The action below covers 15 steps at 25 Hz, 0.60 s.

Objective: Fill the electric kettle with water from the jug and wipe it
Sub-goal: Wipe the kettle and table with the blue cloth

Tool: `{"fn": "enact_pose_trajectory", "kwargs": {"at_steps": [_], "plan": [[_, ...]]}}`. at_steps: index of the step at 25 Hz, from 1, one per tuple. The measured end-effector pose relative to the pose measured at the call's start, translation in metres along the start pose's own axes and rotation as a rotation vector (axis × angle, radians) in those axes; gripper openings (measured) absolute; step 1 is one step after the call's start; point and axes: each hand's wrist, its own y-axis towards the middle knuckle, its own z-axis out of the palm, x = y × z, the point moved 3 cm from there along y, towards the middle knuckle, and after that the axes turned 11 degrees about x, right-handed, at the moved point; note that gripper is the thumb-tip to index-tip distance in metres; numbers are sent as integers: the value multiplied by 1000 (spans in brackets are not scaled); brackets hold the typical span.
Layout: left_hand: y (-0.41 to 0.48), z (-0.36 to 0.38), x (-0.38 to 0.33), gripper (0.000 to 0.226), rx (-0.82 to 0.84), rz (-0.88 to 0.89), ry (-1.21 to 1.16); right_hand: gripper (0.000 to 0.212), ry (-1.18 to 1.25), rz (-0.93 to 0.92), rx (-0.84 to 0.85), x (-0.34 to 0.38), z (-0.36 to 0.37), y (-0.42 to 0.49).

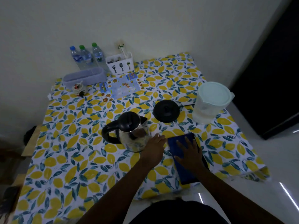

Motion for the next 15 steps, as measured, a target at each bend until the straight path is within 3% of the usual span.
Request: {"fn": "enact_pose_trajectory", "kwargs": {"at_steps": [4, 8, 12, 15], "plan": [[5, 22, -5, 42, 22, 13, -13, 78, -94, 52, 78, -7, 21, -3], [4, 28, -4, 41, 66, -39, -76, 62, -57, 40, 20, -7, 10, 7], [1, 21, -1, 42, -18, -47, -92, 43, -24, -5, -41, -9, 3, 18], [-7, 3, 12, 41, -131, -55, -98, 42, 185, -56, -127, -4, -15, 20]]}}
